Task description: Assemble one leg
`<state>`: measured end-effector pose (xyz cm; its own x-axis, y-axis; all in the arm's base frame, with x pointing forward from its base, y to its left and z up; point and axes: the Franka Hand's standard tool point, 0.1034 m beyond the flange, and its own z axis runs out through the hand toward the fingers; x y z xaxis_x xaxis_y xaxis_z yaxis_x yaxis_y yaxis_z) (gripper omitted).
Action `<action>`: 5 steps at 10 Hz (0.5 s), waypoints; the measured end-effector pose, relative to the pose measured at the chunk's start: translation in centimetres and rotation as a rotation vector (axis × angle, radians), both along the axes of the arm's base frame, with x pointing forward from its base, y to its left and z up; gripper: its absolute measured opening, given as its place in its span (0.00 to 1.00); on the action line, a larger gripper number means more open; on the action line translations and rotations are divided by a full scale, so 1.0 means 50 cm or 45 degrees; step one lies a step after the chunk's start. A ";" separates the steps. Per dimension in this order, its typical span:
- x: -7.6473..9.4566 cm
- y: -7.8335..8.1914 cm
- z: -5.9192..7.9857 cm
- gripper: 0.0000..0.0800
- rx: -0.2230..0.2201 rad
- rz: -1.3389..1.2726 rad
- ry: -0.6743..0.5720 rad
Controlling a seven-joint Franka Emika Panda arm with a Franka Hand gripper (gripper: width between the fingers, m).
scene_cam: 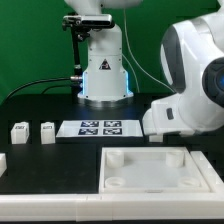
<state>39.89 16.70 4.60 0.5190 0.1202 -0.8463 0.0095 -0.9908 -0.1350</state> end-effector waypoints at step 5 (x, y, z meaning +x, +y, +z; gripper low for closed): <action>0.048 -0.012 0.157 0.37 -0.016 0.006 -0.010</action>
Offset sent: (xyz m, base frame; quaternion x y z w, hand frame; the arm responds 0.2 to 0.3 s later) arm 0.0073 -0.0054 0.0707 0.0093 -0.0323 0.0101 0.9994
